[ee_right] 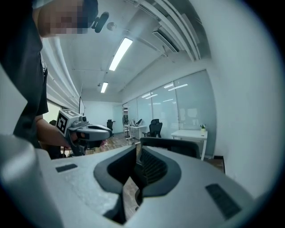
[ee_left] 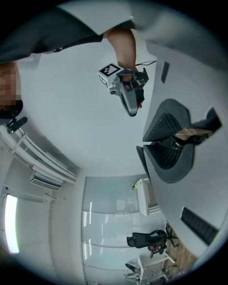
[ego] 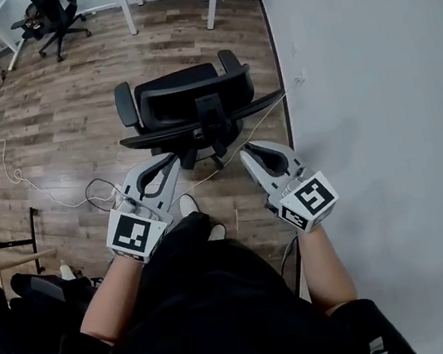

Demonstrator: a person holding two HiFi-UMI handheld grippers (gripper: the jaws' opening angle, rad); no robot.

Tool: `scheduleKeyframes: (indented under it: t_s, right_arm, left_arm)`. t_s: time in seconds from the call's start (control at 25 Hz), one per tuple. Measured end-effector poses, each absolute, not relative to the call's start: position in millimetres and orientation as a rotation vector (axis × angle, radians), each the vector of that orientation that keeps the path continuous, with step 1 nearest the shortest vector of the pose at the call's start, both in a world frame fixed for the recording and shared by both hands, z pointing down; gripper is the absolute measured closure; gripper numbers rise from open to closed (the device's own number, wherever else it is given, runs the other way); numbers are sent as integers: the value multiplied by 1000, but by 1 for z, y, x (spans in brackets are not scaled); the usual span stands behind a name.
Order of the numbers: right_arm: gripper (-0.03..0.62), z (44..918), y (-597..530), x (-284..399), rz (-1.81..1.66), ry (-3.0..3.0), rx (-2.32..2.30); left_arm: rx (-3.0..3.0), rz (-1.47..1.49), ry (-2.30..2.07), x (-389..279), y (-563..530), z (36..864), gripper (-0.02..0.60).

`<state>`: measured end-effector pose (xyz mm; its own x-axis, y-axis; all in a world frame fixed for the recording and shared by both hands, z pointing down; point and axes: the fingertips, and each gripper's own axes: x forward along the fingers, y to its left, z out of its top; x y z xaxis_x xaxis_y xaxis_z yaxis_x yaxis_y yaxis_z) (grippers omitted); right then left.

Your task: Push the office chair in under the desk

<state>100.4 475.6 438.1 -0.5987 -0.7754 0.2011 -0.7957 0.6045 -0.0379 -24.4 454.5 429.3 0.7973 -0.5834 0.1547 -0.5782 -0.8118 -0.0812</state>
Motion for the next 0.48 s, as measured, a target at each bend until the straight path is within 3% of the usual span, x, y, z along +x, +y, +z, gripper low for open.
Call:
scheduleKeyframes:
  t_s: [0.48]
  right_arm:
    - [526,495,399,142,305,-2460,1242]
  left_arm:
    - [-3008,-455,906,-13,386,477,499]
